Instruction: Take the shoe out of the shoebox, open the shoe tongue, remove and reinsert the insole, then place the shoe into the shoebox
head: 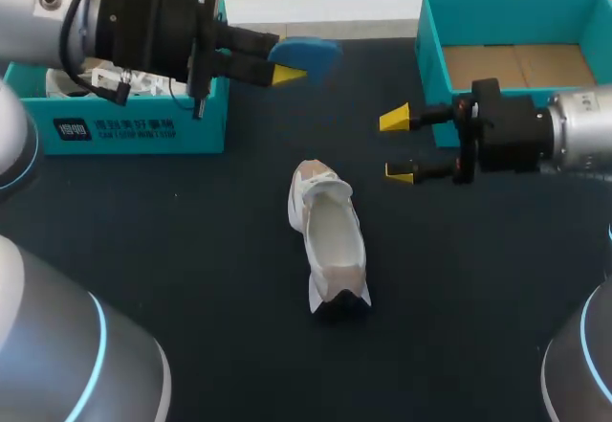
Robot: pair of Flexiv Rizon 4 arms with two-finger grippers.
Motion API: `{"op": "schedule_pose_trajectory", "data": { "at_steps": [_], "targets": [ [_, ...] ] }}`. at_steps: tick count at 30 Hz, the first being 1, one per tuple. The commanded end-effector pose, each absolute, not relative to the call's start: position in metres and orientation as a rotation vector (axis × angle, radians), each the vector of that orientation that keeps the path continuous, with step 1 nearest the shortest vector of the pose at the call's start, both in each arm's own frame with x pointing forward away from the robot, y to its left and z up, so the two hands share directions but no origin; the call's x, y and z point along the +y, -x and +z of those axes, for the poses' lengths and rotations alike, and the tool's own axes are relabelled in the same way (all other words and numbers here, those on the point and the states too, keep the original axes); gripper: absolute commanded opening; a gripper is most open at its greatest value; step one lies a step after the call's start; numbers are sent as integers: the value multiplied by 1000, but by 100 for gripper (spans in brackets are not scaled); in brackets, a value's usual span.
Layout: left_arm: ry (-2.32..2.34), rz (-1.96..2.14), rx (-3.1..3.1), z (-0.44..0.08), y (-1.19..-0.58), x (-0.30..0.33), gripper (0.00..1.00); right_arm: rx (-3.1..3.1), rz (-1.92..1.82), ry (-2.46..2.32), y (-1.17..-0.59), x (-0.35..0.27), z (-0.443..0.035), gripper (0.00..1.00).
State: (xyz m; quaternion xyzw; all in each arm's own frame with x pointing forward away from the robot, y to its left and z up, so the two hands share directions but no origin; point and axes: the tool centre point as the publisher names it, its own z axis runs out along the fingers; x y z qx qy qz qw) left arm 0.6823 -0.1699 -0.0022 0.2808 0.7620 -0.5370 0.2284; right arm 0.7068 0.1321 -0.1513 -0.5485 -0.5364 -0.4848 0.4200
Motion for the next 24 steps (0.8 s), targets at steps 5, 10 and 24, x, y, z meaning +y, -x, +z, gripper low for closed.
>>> {"op": "schedule_pose_trajectory", "data": {
  "at_steps": [5,10,24],
  "targets": [
    [-862,-1473,1991,-25,-682,-157,0,-1343,-1217,1377,-707,134,-152,100],
    [-1019,-1598,1860,-38,-678,-148,0,-1343,-1217,1377,-707,134,-152,100],
    [-1542,-1535,1462,-63,-653,-143,0,-1343,-1217,1377,-707,134,-152,100]
  ]
}}
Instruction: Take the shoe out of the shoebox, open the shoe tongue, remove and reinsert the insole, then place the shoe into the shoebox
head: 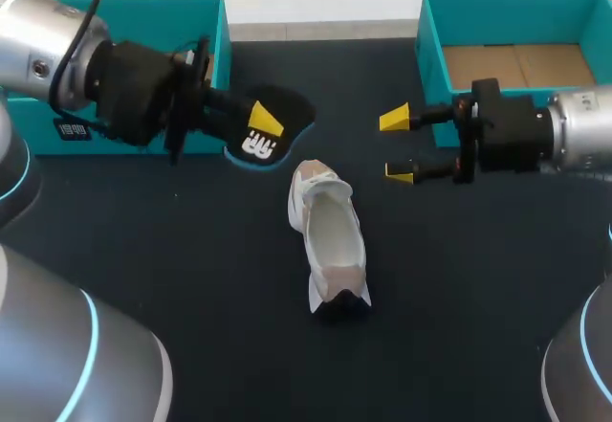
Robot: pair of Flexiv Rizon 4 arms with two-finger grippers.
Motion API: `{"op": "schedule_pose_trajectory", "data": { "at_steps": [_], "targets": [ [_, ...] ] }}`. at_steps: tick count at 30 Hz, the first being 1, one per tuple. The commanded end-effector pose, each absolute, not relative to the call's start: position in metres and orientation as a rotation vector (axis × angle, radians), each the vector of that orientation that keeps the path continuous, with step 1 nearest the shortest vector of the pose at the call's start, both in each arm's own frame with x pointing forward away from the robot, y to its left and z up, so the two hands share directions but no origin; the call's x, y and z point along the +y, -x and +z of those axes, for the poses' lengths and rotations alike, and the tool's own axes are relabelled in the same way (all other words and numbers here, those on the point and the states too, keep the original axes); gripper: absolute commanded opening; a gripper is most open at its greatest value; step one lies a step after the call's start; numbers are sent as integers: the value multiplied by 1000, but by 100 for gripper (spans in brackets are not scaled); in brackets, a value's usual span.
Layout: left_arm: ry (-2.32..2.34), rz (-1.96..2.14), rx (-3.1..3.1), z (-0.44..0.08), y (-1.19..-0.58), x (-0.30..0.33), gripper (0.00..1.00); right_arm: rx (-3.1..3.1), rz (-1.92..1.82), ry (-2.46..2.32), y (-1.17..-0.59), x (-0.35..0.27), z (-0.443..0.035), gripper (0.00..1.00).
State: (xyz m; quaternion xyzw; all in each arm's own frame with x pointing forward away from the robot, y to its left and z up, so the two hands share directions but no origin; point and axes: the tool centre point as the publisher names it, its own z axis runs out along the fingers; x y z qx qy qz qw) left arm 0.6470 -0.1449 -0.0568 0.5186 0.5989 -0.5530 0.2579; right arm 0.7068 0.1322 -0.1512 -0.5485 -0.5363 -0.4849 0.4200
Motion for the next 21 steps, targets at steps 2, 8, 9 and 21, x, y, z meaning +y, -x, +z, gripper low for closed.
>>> {"op": "schedule_pose_trajectory", "data": {
  "at_steps": [2,8,9,21],
  "targets": [
    [-1542,-1535,1462,-63,-653,-143,0,-1343,-1217,1377,-707,134,-152,100],
    [-1542,-1535,1462,-63,-653,-143,0,-1343,-1217,1377,-707,134,-152,100],
    [-1542,-1535,1462,-63,-653,-143,0,-1343,-1217,1377,-707,134,-152,100],
    [-1505,-1523,1297,-85,-655,-140,0,-1343,-1217,1377,-707,134,-152,100]
  ]
}}
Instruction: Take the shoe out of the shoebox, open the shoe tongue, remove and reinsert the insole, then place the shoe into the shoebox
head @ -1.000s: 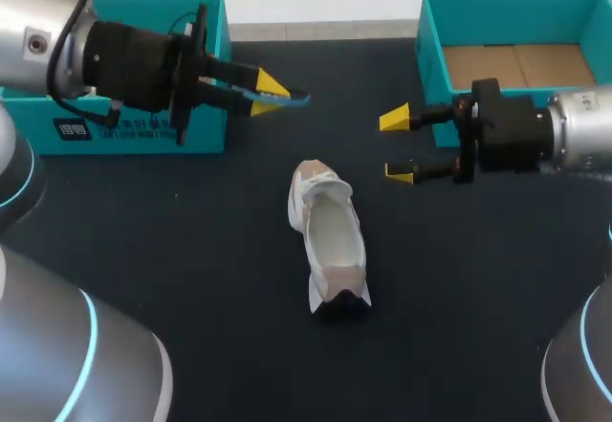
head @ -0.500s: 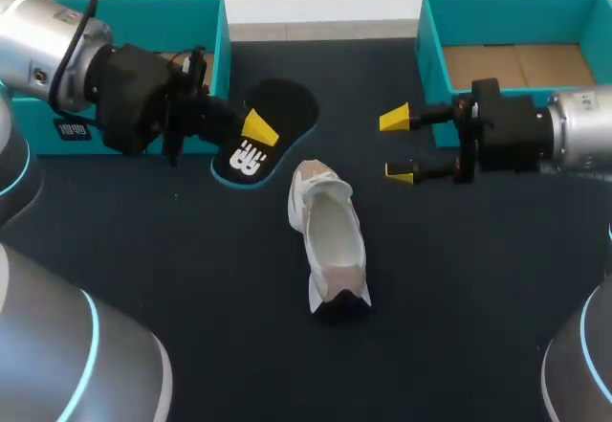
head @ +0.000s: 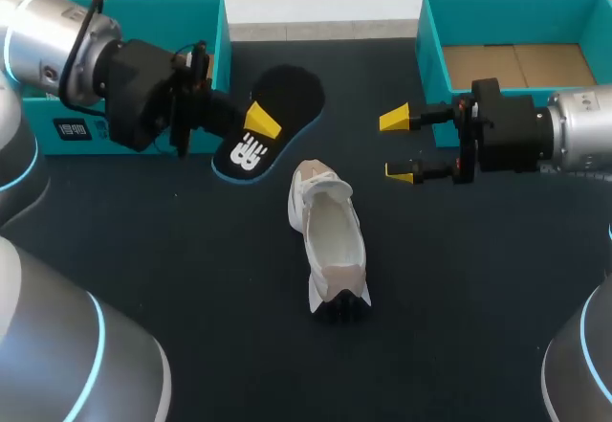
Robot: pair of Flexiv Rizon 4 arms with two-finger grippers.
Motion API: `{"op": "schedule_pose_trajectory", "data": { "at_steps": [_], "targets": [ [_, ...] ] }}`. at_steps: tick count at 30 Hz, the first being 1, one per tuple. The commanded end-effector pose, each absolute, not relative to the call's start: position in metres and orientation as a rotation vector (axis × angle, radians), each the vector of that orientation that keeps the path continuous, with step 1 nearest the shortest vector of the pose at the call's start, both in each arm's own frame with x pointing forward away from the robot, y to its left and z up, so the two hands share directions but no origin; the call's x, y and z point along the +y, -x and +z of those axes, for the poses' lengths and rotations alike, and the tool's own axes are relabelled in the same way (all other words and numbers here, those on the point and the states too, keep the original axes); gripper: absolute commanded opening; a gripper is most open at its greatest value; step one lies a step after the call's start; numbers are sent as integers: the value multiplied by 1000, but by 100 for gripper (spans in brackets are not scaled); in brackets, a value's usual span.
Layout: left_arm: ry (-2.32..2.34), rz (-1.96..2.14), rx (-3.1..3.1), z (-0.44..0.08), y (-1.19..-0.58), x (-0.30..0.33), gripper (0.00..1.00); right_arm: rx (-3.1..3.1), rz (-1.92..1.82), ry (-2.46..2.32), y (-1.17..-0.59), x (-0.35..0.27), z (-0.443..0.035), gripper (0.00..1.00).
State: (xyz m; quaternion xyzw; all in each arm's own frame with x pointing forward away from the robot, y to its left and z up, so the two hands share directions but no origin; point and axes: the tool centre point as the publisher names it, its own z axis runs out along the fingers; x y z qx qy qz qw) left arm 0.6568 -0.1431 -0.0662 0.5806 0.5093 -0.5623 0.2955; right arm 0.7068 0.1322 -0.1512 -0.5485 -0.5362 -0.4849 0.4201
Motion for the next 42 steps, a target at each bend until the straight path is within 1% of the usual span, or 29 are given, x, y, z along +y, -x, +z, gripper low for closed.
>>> {"op": "schedule_pose_trajectory", "data": {
  "at_steps": [1,6,14,24,42],
  "targets": [
    [-1516,-1543,1271,-87,-656,-141,0,-1343,-1217,1377,-707,134,-152,100],
    [-1517,-1505,1158,-97,-658,-139,0,-1343,-1217,1377,-707,134,-152,100],
    [-1482,-1353,1135,-98,-654,-145,0,-1343,-1217,1377,-707,134,-152,100],
    [-1428,-1362,1085,-119,-652,-149,0,-1343,-1217,1377,-707,134,-152,100],
    [-1415,-1364,1074,-122,-652,-149,0,-1343,-1217,1377,-707,134,-152,100]
  ]
}}
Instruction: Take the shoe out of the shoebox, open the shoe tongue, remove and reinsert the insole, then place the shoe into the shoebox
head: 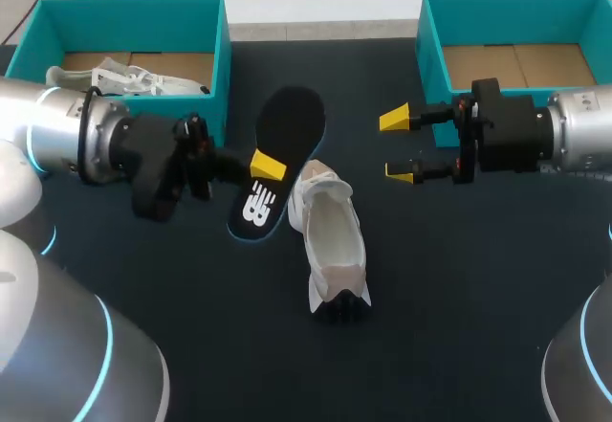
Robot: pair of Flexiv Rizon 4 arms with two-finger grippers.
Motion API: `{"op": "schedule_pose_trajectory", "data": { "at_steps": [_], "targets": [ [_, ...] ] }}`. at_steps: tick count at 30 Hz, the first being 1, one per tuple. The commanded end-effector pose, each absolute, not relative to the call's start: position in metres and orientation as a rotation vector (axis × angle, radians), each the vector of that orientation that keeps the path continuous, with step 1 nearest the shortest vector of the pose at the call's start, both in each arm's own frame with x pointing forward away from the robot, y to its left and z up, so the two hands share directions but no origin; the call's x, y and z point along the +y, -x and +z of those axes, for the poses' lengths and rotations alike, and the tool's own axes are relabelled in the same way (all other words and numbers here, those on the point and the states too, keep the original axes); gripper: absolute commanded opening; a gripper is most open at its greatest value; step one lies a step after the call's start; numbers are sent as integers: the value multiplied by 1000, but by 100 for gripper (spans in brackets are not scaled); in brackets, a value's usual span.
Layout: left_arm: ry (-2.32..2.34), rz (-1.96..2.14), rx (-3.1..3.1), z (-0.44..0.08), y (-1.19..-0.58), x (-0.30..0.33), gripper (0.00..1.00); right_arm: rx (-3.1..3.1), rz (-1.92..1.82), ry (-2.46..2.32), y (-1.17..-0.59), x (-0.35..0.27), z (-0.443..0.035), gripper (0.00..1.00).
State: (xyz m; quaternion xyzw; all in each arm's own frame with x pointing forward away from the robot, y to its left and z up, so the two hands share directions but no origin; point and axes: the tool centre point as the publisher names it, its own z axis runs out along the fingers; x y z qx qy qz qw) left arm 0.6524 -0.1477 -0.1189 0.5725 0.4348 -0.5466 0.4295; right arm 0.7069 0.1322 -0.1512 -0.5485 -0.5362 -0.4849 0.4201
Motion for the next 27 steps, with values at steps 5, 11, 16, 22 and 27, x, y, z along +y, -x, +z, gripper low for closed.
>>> {"op": "schedule_pose_trajectory", "data": {
  "at_steps": [5,11,16,22,27],
  "targets": [
    [-1404,-1344,1060,-127,-655,-156,0,-1343,-1217,1377,-707,134,-152,100],
    [-1412,-1314,1093,-137,-658,-174,0,-1351,-1232,1370,-707,135,-151,100],
    [-1407,-1325,1084,-143,-658,-187,0,-1383,-1296,1319,-706,141,-149,100],
    [-1409,-1294,1093,-143,-656,-192,0,-1386,-1305,1285,-705,150,-146,100],
    [-1411,-1290,1097,-142,-658,-191,0,-1402,-1301,1248,-703,160,-145,100]
  ]
}}
